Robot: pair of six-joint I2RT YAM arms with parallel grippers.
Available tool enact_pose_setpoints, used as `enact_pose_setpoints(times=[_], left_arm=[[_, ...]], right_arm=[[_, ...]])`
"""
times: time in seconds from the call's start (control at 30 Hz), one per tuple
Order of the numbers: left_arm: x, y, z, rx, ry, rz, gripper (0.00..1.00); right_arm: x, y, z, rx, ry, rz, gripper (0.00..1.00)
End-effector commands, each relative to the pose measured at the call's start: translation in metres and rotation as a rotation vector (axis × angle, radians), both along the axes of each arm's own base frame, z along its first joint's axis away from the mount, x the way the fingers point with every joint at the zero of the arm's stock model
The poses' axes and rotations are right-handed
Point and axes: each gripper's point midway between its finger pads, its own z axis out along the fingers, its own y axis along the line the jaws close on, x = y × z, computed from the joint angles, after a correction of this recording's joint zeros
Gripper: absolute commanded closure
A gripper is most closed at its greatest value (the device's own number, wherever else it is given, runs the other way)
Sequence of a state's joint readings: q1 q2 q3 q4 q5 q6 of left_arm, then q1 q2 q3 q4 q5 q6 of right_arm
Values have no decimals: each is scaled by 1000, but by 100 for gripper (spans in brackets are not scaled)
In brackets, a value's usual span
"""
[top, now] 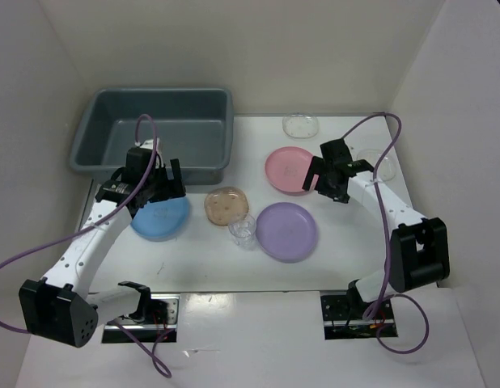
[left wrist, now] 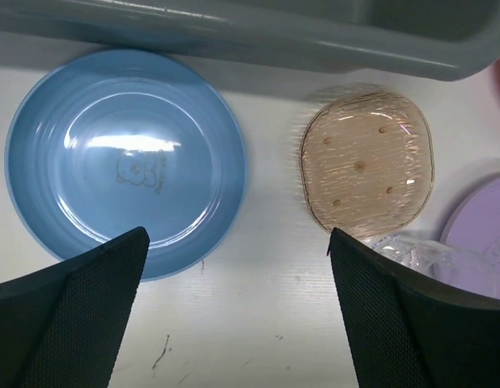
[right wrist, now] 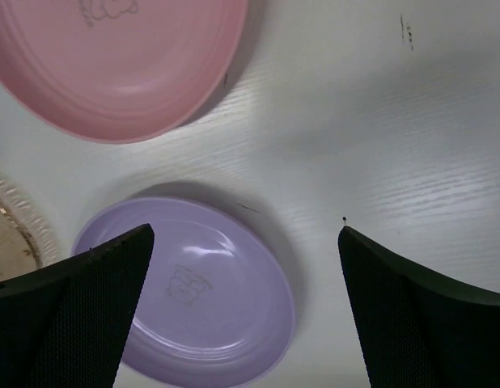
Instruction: Place the mixed dishes into the plastic bin
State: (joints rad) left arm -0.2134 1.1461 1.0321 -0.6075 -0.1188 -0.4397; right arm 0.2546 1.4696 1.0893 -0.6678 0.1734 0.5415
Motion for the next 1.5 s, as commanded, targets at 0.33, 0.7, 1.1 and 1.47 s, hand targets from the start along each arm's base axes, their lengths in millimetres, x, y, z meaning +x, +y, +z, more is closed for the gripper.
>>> enact_pose_setpoints(times=[0.33,0.7,1.1,1.47], left_arm=[[-19,-19,-65,-80,166,54,35],[1,-41,-120,216,291,-107,36],[11,-26,-138,352,313,-94,60],[10,-26,-157,449,354,-81,90]], right_arm=[[-3,4,55,84,-232,15,12],[-8,-2,73,94,-293,-8,12],[-28,-24,70,89,-309,-61,12],[-41,-32,96,116,-411,-102,11]])
